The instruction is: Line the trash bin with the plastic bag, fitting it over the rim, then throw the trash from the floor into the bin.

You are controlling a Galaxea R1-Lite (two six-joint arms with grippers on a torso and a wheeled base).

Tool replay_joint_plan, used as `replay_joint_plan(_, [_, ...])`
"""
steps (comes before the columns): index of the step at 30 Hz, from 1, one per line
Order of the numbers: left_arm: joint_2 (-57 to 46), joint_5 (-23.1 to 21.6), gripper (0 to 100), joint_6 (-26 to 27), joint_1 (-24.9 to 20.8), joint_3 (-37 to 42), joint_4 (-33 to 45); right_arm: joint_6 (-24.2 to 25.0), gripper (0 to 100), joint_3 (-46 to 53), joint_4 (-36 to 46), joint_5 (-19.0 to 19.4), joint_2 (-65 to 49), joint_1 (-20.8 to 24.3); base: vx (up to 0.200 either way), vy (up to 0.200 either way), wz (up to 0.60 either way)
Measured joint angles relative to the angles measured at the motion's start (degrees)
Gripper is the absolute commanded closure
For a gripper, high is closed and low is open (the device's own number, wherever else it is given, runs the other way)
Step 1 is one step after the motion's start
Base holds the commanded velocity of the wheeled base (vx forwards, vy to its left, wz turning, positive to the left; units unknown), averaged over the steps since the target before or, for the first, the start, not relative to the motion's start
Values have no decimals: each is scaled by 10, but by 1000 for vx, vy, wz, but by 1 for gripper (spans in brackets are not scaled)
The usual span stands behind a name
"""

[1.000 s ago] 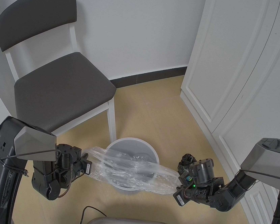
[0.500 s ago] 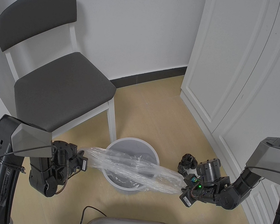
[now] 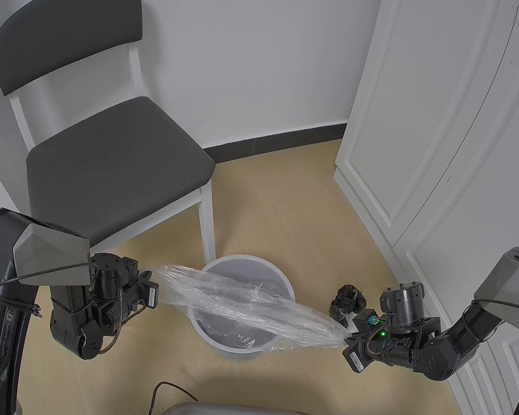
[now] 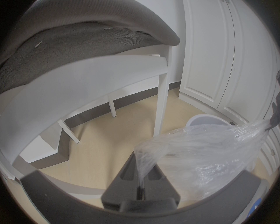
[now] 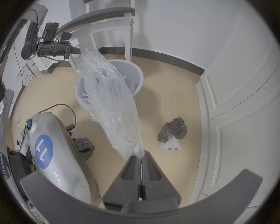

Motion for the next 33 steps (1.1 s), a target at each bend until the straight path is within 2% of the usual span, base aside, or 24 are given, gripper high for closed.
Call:
replay_joint_plan(7, [-14, -2, 100, -34, -15, -5, 0, 21, 100, -2, -38, -3, -19, 10, 0, 0, 0])
replay_joint_plan(11, [-15, 1, 100, -66, -28, -20, 0, 52, 100, -9, -114, -12, -14, 14, 0, 0, 0])
replay_joint_plan(14, [-12, 4, 100, -81, -37, -32, 0, 77, 100, -21, -154, -34, -2, 16, 0, 0, 0])
replay_joint_plan(17, [-8, 5, 100, -87, -44, -41, 1, 91, 100, -38, -163, -48, 12, 19, 0, 0, 0])
replay_joint_plan(24, [-4, 6, 100, -97, -45, -54, 1, 143, 100, -77, -206, -50, 48, 29, 0, 0, 0])
replay_joint_plan(33, [5, 5, 100, -106, -50, -60, 0, 154, 100, -119, -237, -50, 123, 39, 0, 0, 0])
